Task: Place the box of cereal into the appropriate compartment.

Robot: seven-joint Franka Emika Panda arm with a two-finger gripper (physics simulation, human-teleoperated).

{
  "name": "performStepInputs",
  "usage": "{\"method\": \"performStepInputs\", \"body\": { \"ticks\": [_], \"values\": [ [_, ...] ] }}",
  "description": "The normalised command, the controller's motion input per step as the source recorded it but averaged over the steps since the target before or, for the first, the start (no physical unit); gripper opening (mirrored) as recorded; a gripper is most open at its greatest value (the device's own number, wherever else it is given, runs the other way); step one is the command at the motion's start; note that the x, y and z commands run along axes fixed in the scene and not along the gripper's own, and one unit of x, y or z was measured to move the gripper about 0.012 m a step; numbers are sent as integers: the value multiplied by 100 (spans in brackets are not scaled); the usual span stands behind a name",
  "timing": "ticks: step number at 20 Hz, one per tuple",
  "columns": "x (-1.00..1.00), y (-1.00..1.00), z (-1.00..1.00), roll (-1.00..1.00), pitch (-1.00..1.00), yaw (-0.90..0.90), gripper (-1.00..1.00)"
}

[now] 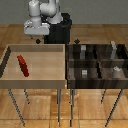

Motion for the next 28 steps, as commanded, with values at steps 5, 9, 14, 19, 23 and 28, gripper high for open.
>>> {"method": "performStepInputs", "body": {
  "ticks": [5, 9, 14, 19, 23, 28],
  "values": [
    [0, -100, 0, 0, 0, 0, 100],
    [0, -100, 0, 0, 0, 0, 100],
    [0, -40, 0, 0, 0, 27, 100],
    [0, 0, 0, 0, 0, 96, 100],
    [0, -25, 0, 0, 0, 15, 100],
    [60, 0, 0, 0, 0, 0, 100]
  ]
}}
